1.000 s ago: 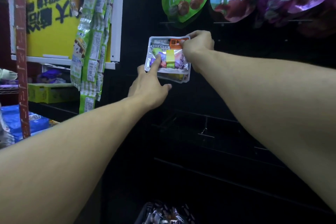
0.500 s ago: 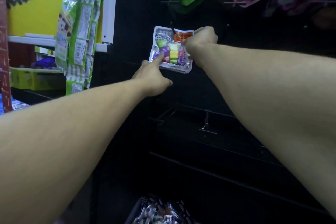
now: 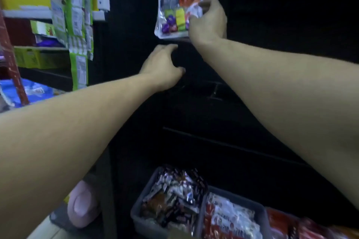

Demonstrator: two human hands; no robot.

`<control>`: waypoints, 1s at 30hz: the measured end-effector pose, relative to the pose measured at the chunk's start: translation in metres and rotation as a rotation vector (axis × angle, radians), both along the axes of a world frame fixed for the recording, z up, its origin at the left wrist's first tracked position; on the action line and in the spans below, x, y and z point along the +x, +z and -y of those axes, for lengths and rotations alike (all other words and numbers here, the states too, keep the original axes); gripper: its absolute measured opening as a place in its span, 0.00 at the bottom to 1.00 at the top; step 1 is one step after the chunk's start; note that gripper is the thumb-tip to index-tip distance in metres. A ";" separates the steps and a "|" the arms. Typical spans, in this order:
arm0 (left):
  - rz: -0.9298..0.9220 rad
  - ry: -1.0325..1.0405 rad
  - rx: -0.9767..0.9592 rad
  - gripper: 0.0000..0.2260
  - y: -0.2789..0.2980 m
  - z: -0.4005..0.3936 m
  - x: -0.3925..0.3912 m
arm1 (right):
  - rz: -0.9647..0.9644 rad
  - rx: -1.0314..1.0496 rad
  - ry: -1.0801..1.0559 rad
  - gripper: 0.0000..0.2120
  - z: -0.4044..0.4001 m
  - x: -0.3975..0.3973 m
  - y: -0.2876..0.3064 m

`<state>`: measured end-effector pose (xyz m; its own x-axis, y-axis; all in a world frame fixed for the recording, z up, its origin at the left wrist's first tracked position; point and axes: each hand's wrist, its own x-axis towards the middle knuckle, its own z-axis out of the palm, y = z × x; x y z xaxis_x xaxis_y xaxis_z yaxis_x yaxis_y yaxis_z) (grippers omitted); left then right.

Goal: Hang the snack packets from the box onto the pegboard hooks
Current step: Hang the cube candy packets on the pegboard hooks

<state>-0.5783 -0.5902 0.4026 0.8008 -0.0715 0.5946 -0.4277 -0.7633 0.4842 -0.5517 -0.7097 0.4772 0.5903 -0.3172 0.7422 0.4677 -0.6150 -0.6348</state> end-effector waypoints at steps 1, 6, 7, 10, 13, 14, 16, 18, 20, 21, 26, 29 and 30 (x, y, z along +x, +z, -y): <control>0.049 0.010 -0.020 0.31 -0.010 0.003 -0.011 | 0.065 0.019 0.031 0.13 0.001 -0.009 -0.009; 0.333 -0.077 -0.014 0.16 -0.091 0.021 -0.084 | 0.318 -0.005 0.229 0.09 0.012 -0.093 -0.101; 0.369 -0.116 0.003 0.14 -0.114 0.025 -0.099 | 0.328 -0.037 0.246 0.09 0.017 -0.110 -0.125; 0.261 -0.186 0.041 0.07 -0.201 0.027 -0.135 | 0.193 -0.040 0.297 0.10 0.033 -0.154 -0.216; -0.129 -0.226 0.096 0.10 -0.291 0.021 -0.169 | -0.201 -0.046 0.318 0.09 0.058 -0.185 -0.316; -0.291 -0.243 0.124 0.12 -0.320 0.019 -0.180 | -0.371 -0.084 0.332 0.09 0.067 -0.195 -0.349; -0.536 -0.277 0.268 0.19 -0.371 0.013 -0.193 | -0.672 -0.182 0.361 0.09 0.081 -0.211 -0.405; -0.648 -0.301 0.475 0.25 -0.409 0.008 -0.199 | -0.965 -0.293 0.395 0.08 0.090 -0.224 -0.447; -0.722 -0.313 0.571 0.30 -0.434 0.004 -0.201 | -1.218 -0.423 0.430 0.13 0.096 -0.231 -0.478; -0.763 -0.300 0.591 0.33 -0.442 0.002 -0.201 | -1.313 -0.487 0.445 0.18 0.099 -0.234 -0.491; -0.931 -0.148 0.568 0.46 -0.474 -0.004 -0.191 | -1.530 -0.840 0.454 0.42 0.109 -0.235 -0.547; -1.032 -0.140 0.525 0.50 -0.491 0.003 -0.190 | -1.599 -0.865 0.482 0.53 0.109 -0.231 -0.577; -1.036 -0.141 0.541 0.51 -0.496 0.007 -0.193 | -1.607 -0.865 0.489 0.54 0.109 -0.230 -0.585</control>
